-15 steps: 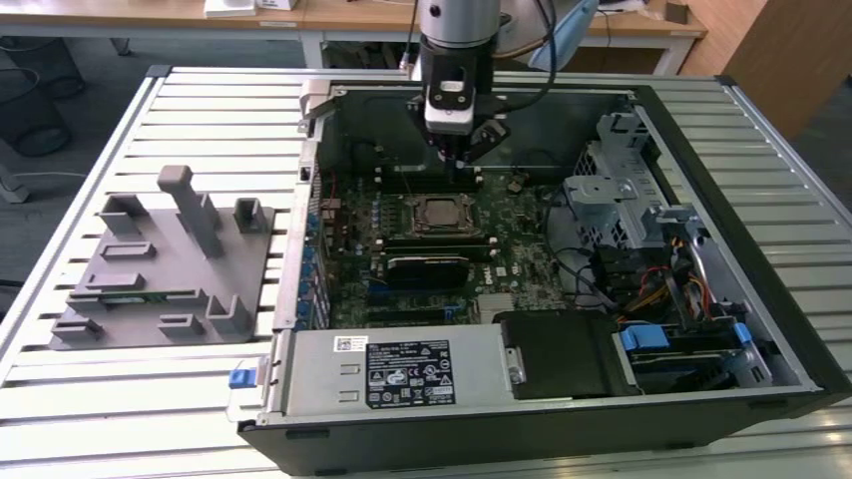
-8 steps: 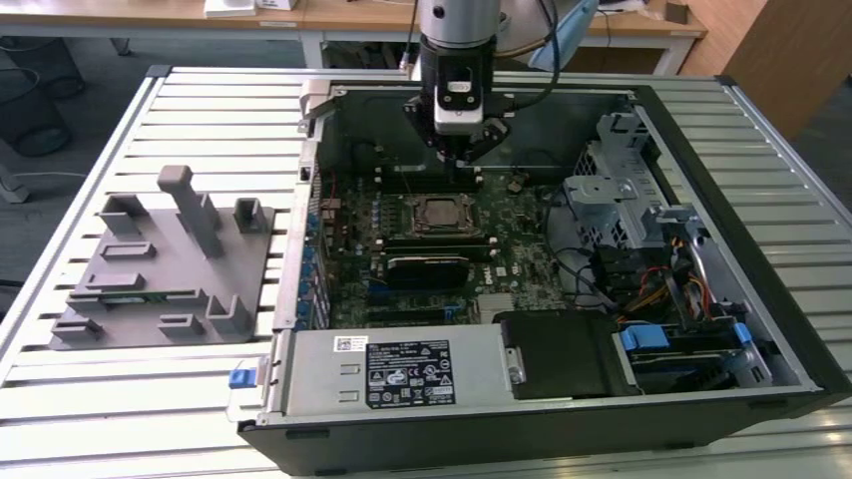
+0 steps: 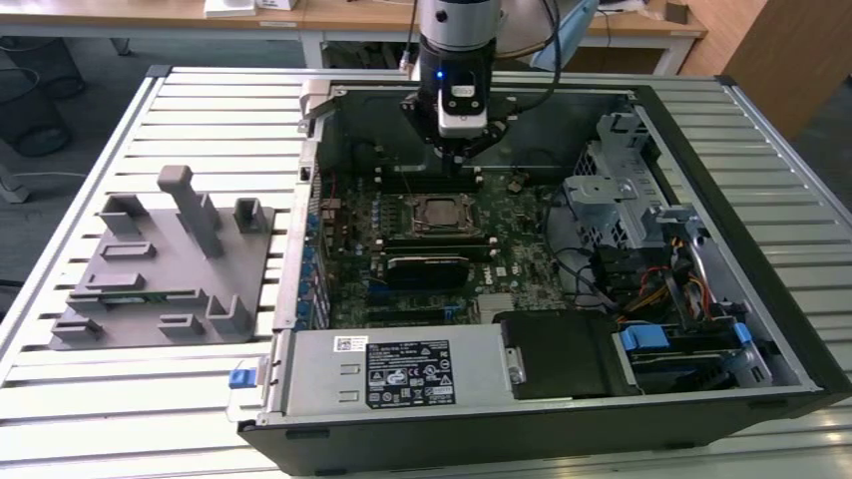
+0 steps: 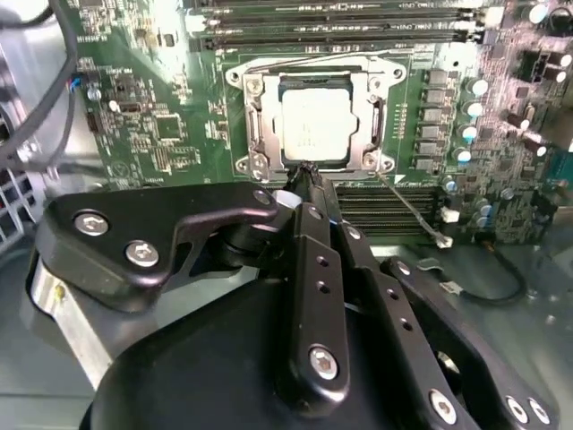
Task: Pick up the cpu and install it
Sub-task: 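Install the first cpu locking lever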
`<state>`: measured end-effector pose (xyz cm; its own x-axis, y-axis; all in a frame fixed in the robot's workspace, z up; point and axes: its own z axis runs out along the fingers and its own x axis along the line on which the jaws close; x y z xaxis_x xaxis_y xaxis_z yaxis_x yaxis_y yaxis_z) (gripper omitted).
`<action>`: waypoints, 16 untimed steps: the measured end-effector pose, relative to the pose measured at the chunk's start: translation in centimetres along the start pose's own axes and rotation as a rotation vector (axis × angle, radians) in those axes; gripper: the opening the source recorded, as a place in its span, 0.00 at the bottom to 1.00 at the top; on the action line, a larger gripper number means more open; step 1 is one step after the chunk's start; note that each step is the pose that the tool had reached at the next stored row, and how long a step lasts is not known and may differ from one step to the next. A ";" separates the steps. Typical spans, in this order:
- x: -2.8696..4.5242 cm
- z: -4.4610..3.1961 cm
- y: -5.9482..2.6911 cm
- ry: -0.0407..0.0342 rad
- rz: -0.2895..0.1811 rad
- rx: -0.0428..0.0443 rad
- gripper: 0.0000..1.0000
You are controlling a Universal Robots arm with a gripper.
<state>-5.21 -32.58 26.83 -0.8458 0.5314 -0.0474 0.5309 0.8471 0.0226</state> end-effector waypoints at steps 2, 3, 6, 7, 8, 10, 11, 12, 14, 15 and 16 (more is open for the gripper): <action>0.00 0.00 0.00 0.0012 -0.033 -0.0014 0.11; 0.00 0.00 0.00 0.0021 -0.051 -0.0019 0.11; 0.00 0.00 0.00 0.0087 -0.093 -0.0004 0.11; 0.02 0.00 -0.02 0.0106 -0.103 0.0005 0.11; 0.06 -0.01 -0.04 0.0120 -0.110 0.0010 0.11; 0.29 0.01 -0.19 0.0124 -0.120 0.0006 0.11; 0.45 0.02 -0.29 0.0125 -0.124 0.0006 0.11; 0.60 0.03 -0.40 0.0126 -0.127 0.0005 0.11; 0.80 0.06 -0.60 0.0128 -0.136 0.0000 0.11; 0.82 0.08 -0.62 0.0133 -0.146 -0.0005 0.11; 0.82 0.09 -0.62 0.0141 -0.161 -0.0005 0.11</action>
<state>-6.23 -32.67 26.69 -0.9207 0.3886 -0.0365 0.3883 0.9214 0.0163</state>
